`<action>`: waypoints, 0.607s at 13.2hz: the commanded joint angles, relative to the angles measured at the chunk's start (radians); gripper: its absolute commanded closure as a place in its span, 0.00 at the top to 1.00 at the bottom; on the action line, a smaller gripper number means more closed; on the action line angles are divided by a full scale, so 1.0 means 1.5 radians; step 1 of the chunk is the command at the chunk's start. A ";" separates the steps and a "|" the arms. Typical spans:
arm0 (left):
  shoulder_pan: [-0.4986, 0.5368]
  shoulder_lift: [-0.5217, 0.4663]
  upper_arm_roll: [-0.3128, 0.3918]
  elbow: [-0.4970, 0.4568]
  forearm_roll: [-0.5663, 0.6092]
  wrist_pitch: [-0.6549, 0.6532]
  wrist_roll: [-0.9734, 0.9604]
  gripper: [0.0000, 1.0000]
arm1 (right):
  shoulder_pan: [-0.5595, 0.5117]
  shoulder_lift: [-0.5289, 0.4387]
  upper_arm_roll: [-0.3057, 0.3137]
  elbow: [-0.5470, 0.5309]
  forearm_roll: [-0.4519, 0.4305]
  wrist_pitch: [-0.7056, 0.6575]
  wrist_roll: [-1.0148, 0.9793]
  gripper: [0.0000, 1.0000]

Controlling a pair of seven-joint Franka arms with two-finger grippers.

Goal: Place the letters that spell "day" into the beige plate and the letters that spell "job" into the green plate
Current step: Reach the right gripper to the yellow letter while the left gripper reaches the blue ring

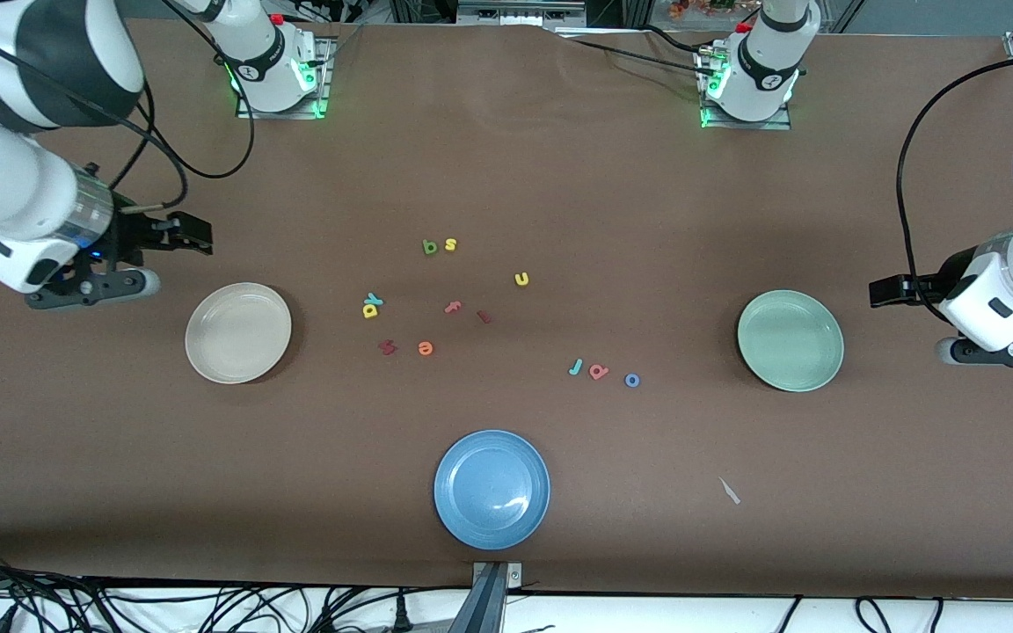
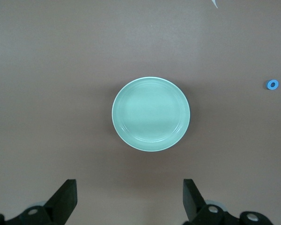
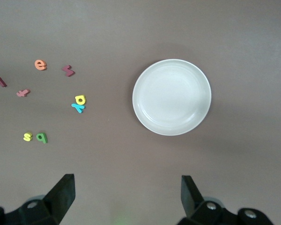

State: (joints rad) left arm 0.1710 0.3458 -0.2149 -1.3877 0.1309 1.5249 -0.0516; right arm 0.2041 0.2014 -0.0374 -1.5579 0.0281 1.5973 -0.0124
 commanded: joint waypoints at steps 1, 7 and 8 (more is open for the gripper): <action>0.006 -0.009 -0.002 -0.006 -0.015 -0.004 0.016 0.99 | 0.017 0.012 -0.002 0.007 0.008 0.011 0.020 1.00; 0.007 -0.007 -0.001 -0.007 -0.017 -0.012 0.010 1.00 | 0.023 0.075 -0.002 0.007 0.009 0.055 0.017 1.00; 0.006 0.000 -0.001 -0.008 -0.017 -0.016 0.010 1.00 | 0.027 0.082 -0.001 0.000 0.011 0.074 0.014 1.00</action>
State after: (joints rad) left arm 0.1727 0.3465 -0.2149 -1.3891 0.1309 1.5132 -0.0517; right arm 0.2343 0.2858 -0.0374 -1.5602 0.0286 1.6685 0.0099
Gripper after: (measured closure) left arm 0.000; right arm 0.000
